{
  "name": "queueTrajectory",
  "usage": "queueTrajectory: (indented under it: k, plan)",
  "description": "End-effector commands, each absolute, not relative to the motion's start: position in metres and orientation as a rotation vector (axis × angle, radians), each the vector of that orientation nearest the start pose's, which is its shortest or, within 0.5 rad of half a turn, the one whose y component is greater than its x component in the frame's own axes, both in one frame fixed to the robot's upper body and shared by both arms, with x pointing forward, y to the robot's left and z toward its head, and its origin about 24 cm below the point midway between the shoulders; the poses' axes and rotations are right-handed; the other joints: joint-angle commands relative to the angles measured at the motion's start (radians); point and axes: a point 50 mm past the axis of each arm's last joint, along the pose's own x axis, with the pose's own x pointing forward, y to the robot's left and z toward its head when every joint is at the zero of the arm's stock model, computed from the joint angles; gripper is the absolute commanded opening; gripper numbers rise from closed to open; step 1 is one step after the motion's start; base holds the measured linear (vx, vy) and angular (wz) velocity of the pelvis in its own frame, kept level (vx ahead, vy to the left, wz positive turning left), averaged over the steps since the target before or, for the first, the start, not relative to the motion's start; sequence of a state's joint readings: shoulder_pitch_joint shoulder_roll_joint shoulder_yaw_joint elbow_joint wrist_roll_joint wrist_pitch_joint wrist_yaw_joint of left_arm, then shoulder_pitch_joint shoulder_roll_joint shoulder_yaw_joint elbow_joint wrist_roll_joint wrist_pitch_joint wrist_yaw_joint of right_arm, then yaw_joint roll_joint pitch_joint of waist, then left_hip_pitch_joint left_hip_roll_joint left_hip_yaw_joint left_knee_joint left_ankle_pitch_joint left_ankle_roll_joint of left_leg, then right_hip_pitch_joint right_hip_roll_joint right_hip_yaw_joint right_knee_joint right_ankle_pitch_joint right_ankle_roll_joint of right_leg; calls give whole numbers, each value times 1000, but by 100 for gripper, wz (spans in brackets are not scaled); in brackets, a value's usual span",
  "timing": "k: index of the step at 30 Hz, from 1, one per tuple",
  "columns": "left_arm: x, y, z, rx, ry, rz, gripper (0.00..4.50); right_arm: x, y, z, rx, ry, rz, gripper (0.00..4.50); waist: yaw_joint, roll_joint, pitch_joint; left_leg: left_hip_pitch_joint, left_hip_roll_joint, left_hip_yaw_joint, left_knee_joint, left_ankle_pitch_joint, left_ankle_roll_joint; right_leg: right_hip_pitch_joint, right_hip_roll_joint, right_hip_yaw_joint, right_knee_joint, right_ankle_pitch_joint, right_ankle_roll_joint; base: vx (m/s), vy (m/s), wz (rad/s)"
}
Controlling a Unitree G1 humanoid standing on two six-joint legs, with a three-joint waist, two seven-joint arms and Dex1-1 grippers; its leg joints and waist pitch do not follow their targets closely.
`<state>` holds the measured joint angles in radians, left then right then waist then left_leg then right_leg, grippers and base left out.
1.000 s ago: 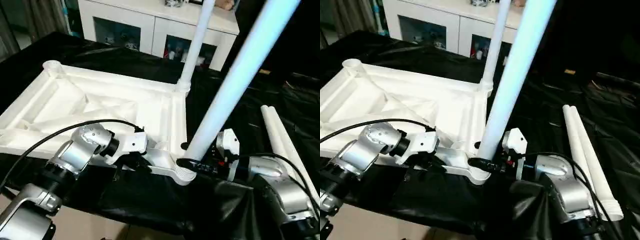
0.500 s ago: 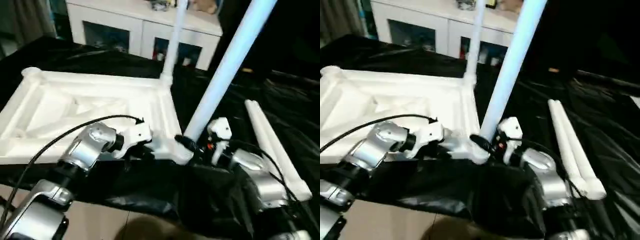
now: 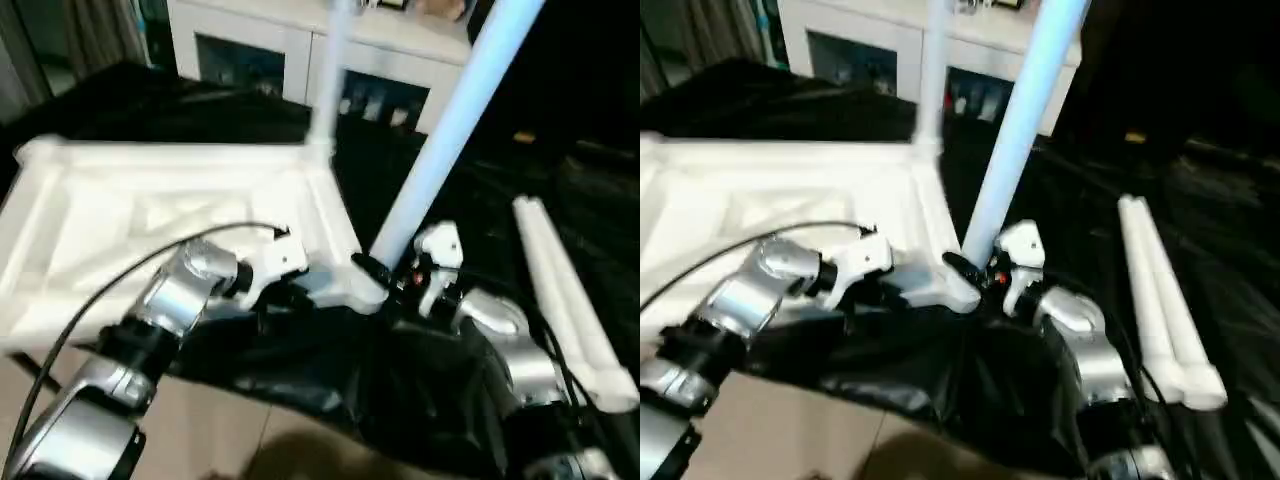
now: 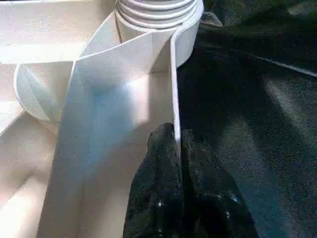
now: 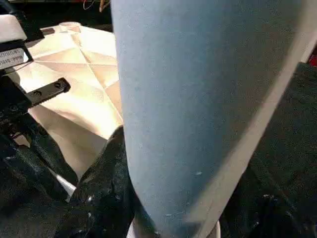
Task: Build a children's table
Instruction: Insert table leg to table base
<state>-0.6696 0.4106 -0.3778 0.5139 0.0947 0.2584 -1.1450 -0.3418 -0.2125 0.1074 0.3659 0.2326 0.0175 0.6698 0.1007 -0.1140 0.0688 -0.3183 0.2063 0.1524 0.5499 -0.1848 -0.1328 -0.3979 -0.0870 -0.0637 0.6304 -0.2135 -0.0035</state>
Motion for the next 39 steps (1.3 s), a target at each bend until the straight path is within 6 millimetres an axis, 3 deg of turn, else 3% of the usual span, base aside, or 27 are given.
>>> queueTrajectory:
  k: [1,2,3,4,6,9,11,16,17,19,22,27,28,31,34,35,39]
  plan:
    - [331,126,78,557,487,-1252,0,279,-138,-11,-10,393,751,184,-6,21,-16,5,21,21,-68,-279,45,9,-37,54,-107,-286,-163,-9,-65,13]
    - [331,126,78,557,487,-1251,0,279,-138,-11,-10,393,750,184,-14,13,-21,-5,21,16,-69,-323,39,19,-42,52,-107,-352,-162,0,0,0]
    - [331,126,78,557,488,-1247,0,279,-138,-11,-11,391,748,184,-11,18,-27,-13,23,9,-75,-351,31,25,-49,52,-115,-437,-138,0,0,0]
    - [331,126,78,557,489,-1246,0,279,-138,-12,-11,390,748,184,-16,15,-25,-8,24,8,-75,-383,32,14,-51,53,-125,-491,-116,0,0,0]
    - [332,126,78,555,490,-1238,0,280,-137,-12,-10,389,746,184,-18,15,-25,-15,24,4,-79,-380,35,17,-55,53,-131,-542,-88,0,0,0]
    - [333,125,78,549,493,-1212,0,281,-136,-13,-10,391,724,184,-19,13,-29,-22,25,3,-85,-317,37,24,-51,51,-129,-469,-87,0,0,0]
    - [336,124,79,528,487,-1173,0,285,-134,-14,-6,397,682,184,-21,14,-24,-23,25,5,-86,-320,31,20,-48,50,-127,-445,-98,0,0,0]
    - [342,117,82,482,476,-1078,0,298,-135,-18,1,433,539,184,-28,15,-20,-22,21,1,-87,-366,19,15,-53,48,-139,-556,-71,0,0,0]
    - [343,115,82,474,474,-1062,0,302,-135,-18,12,442,506,184,-31,17,-23,-20,23,0,-87,-362,17,14,-54,48,-139,-541,-75,0,0,0]
    - [345,108,83,450,475,-1009,0,311,-135,-20,30,461,415,184,-42,20,-25,-30,24,-1,-90,-330,8,21,-48,45,-128,-442,-98,0,0,0]
    - [342,87,83,396,490,-932,0,324,-131,-19,42,484,265,184,-50,22,-28,-29,24,5,-85,-303,-2,24,-46,47,-118,-346,-127,0,0,0]
    - [335,61,85,322,474,-943,0,331,-122,-18,64,500,212,184,-45,17,-31,-29,20,15,-77,-262,30,25,-42,48,-117,-278,-136,0,0,0]
    - [334,58,85,312,471,-951,0,331,-120,-18,61,501,213,184,-46,17,-34,-35,19,15,-76,-232,30,30,-41,48,-112,-242,-139,0,0,0]
    - [336,56,80,324,474,-932,0,334,-111,-16,41,496,233,184,-46,13,-34,-35,17,18,-74,-199,34,33,-36,47,-107,-179,-143,0,0,0]
    - [338,61,79,329,487,-896,0,335,-109,-16,43,499,232,184,-47,16,-32,-32,18,19,-76,-232,37,28,-37,47,-112,-226,-141,0,0,0]
    - [338,61,79,330,488,-895,0,335,-109,-16,43,499,232,184,-48,16,-30,-32,18,18,-78,-263,34,26,-38,47,-117,-277,-131,0,0,0]
    - [339,62,81,329,490,-884,0,336,-111,-16,42,501,227,184,-50,15,-30,-32,19,15,-80,-294,29,22,-39,48,-123,-340,-108,0,0,0]
